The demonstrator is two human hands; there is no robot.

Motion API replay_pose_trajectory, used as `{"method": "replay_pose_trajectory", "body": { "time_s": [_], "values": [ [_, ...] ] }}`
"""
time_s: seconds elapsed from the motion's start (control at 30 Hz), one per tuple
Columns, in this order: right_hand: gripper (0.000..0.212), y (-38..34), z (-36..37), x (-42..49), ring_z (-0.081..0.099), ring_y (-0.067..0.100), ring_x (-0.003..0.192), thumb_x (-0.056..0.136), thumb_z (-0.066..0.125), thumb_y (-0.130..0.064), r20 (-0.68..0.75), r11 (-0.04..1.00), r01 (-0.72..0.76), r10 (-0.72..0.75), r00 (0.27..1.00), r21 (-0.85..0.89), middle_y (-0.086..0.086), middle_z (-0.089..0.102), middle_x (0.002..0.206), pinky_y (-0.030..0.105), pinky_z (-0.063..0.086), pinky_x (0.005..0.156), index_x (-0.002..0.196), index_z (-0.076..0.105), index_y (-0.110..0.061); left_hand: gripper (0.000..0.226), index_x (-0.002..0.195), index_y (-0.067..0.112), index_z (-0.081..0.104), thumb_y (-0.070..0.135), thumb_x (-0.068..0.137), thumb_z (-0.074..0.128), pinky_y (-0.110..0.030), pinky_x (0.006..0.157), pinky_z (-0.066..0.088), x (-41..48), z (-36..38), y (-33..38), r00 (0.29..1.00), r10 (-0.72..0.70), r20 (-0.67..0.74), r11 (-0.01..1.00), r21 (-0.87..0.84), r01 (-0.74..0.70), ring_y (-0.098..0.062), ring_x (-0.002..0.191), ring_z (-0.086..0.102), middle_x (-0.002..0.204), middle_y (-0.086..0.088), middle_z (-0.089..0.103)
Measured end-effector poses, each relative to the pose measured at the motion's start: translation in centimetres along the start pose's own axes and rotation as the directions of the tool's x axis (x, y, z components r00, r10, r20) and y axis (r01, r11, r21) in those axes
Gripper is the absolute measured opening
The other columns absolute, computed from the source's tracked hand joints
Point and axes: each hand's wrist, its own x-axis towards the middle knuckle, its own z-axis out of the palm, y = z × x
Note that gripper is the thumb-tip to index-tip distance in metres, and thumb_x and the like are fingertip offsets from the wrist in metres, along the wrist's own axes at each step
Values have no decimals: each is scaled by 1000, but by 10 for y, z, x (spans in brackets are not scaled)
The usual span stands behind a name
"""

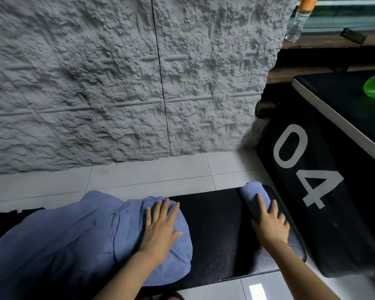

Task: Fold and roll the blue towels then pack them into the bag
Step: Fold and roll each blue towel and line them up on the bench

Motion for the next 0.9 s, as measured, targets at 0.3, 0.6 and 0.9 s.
{"method": "replay_pose_trajectory", "body": {
  "time_s": [0.3, 0.6, 0.9],
  "values": [
    [72, -51, -31, -37, 25, 32, 136, 90, 51, -43, -41, 977, 213, -214, 976, -29, 8, 14, 156, 44, 30, 109, 149, 12, -28, 67, 113, 26, 56, 38, 56, 87, -42, 100, 32, -21, -36, -61, 971, -49, -235, 994, -106, 25, -18, 114, 46, 119, -2, 62],
    [39, -203, -24, -115, 41, 26, 118, 89, 46, -16, 31, 720, 683, -691, 722, 123, -1, 49, 131, 35, 38, 89, 128, 48, -23, 49, 81, 31, 66, 25, 40, 94, -25, 82, 33, -78, -67, -128, 971, -170, -171, 971, -199, 135, -14, 92, 57, 96, 6, 65],
    [57, -264, 10, -156, 39, 25, 120, 81, 44, -55, 167, 689, 718, -722, 671, 93, 1, 52, 126, 40, 33, 91, 127, 48, -21, 46, 71, 35, 66, 34, 34, 94, -17, 79, 30, -95, -66, -143, 987, -149, -62, 961, -243, 129, -4, 81, 61, 85, 16, 63]
  ]
}}
